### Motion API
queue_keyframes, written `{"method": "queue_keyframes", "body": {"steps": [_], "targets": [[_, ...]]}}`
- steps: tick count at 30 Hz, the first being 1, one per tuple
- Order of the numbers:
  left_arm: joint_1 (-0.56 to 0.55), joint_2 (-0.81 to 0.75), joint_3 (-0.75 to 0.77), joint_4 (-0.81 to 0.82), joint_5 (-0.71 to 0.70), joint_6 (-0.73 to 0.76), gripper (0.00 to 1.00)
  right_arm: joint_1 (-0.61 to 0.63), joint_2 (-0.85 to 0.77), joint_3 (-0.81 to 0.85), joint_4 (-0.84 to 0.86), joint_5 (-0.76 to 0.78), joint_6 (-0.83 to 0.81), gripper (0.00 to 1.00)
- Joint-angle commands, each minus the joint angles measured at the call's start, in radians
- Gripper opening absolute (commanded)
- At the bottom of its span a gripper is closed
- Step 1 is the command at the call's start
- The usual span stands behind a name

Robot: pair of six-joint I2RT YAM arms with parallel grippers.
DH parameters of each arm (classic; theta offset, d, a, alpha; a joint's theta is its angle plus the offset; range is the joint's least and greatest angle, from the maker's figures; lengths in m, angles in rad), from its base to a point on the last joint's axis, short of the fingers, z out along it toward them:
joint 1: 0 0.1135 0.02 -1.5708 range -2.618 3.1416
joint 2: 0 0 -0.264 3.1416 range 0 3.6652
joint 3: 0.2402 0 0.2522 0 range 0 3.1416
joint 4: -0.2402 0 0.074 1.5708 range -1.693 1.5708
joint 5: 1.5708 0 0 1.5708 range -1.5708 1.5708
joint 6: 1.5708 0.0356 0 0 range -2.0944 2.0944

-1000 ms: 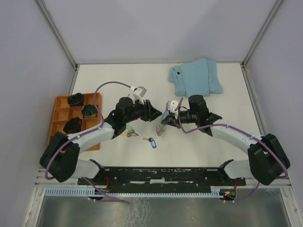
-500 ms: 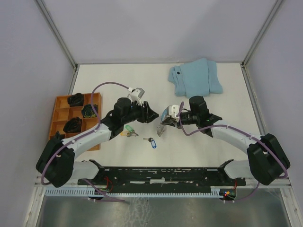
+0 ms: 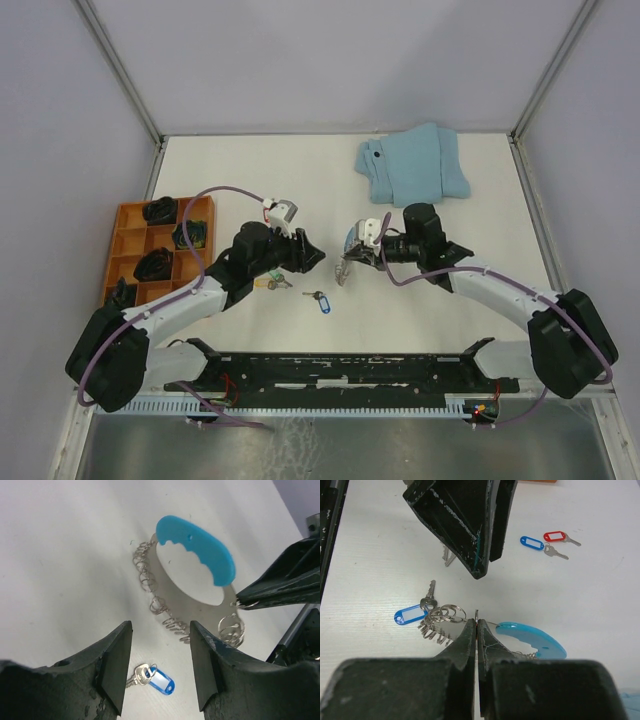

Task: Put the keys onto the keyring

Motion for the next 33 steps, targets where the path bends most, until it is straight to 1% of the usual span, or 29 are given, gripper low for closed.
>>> {"method": "queue_keyframes", "body": {"steps": [1,6,8,11,16,19,22,27,33], "targets": [[-0.001,-0.02,0.004,-0.103,-0.064,-0.02,0.56,-0.004,-0.056,-0.016,0.053,0.056,0.058,0.01],[-0.062,-0.029,-0.014,-0.223,-0.111,-0.045,0.55,-0.003,-0.083,-0.022,0.061,0.109,0.077,0.01],[-0.085,-0.044,-0.028,-0.217,-0.125,-0.025,0.55,-0.005,-0.085,-0.021,0.06,0.105,0.077,0.01],[-0.09,-0.085,-0.048,-0.159,-0.131,0.017,0.57,-0.004,-0.064,-0.017,0.065,0.084,0.085,0.01],[-0.086,-0.104,-0.079,0.05,-0.111,0.113,0.58,-0.004,-0.049,-0.015,0.09,0.071,0.096,0.01],[-0.073,-0.071,-0.059,0.151,-0.044,0.181,0.57,-0.005,-0.036,0.006,0.062,0.066,0.097,0.01],[-0.057,-0.028,-0.027,0.231,0.071,0.246,0.56,-0.004,-0.026,0.018,0.042,0.059,0.096,0.01],[-0.046,0.015,0.004,0.294,0.175,0.364,0.52,-0.005,-0.024,0.035,-0.005,0.021,0.062,0.01],[-0.012,0.057,0.042,0.293,0.339,0.444,0.52,-0.008,-0.018,0.062,-0.071,-0.018,0.033,0.01]]}}
